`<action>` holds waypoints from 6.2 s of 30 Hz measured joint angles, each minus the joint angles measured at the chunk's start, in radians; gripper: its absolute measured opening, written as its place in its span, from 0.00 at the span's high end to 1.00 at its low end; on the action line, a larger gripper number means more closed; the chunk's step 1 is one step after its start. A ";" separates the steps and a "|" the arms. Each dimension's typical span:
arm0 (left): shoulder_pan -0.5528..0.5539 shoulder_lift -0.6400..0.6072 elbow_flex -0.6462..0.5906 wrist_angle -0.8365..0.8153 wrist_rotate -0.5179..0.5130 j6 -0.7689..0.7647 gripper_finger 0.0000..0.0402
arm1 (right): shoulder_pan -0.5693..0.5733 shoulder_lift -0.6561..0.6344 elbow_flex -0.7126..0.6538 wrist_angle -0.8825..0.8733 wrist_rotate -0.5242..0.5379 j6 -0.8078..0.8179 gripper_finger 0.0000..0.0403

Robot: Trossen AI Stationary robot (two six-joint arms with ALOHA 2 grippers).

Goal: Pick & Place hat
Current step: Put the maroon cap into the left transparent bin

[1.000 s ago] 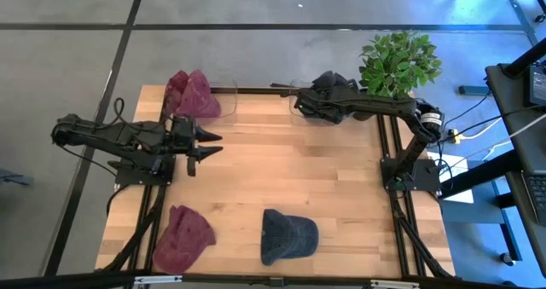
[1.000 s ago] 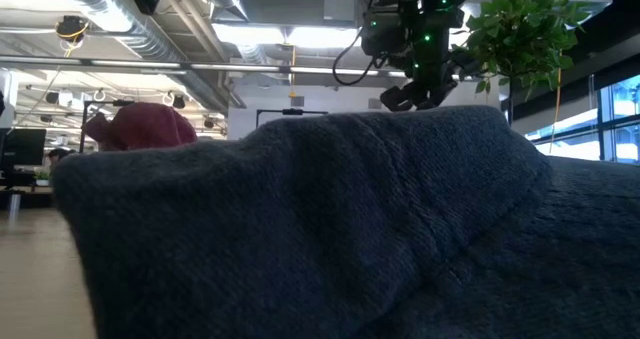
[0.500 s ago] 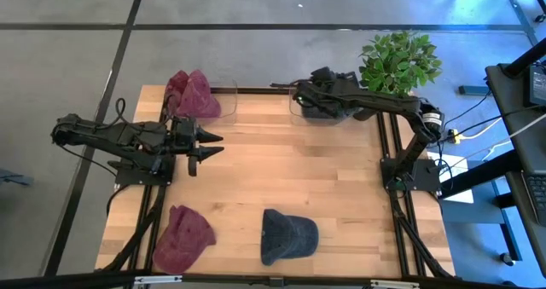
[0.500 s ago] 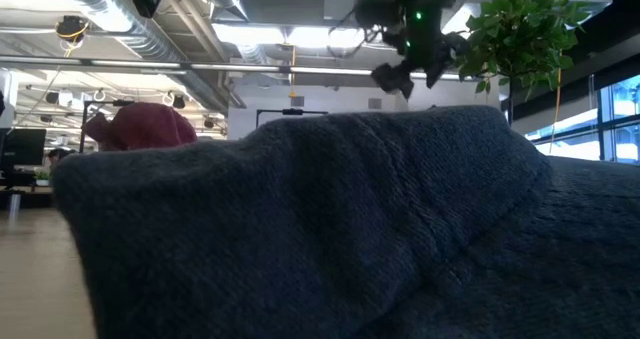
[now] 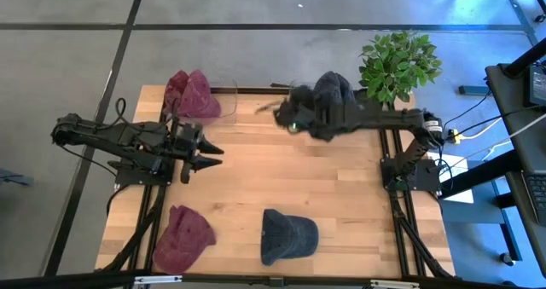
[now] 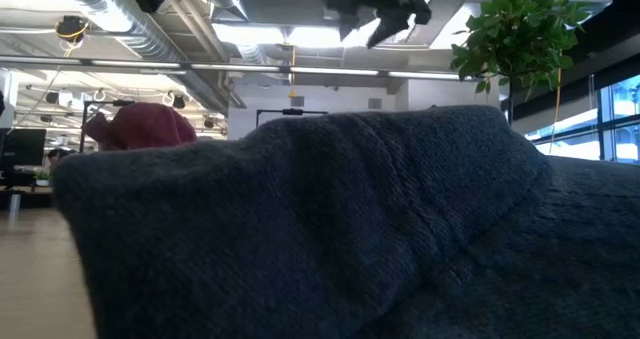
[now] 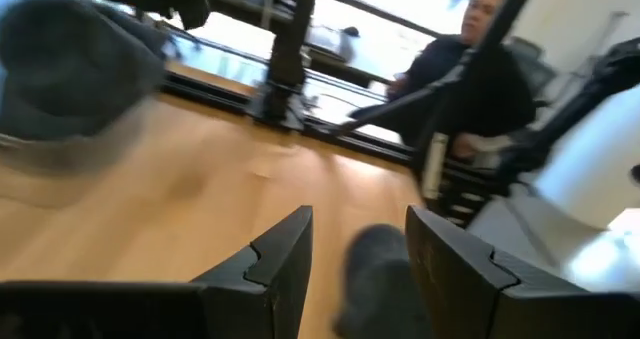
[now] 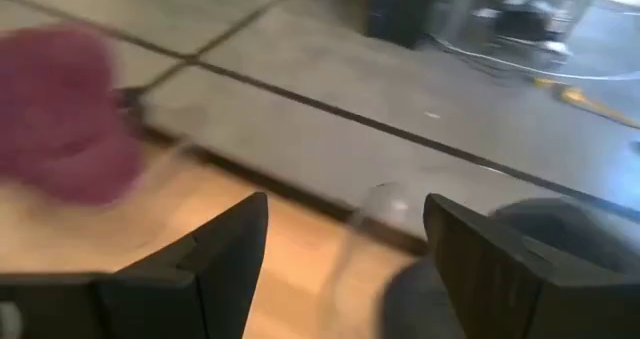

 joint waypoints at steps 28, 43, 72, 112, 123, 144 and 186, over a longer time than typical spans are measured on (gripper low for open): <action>-0.222 0.368 0.000 -0.451 0.194 -0.413 0.61 | 0.246 0.001 -0.517 0.906 -0.944 -0.502 0.33; -0.443 0.649 0.000 -0.552 0.245 -0.361 0.61 | 0.216 0.000 -0.665 1.092 -1.093 -0.424 0.33; -0.480 0.867 0.003 -0.475 0.212 -0.253 0.61 | 0.202 -0.004 -0.767 1.284 -1.094 -0.339 0.33; -0.116 0.177 0.114 -0.249 0.024 -0.802 0.93 | 0.192 -0.156 -0.767 1.222 -1.147 -0.402 0.33; 0.083 -0.032 0.114 -0.058 -0.249 -0.756 0.93 | 0.192 -0.234 -0.766 1.179 -1.147 -0.440 0.33; 0.601 -0.031 0.115 0.026 0.010 -0.369 0.93 | 0.153 -0.238 -0.766 1.212 -1.146 -0.432 0.33; 1.104 0.490 0.531 -0.609 0.161 0.114 0.93 | 0.148 -0.238 -0.766 1.192 -1.146 -0.437 0.33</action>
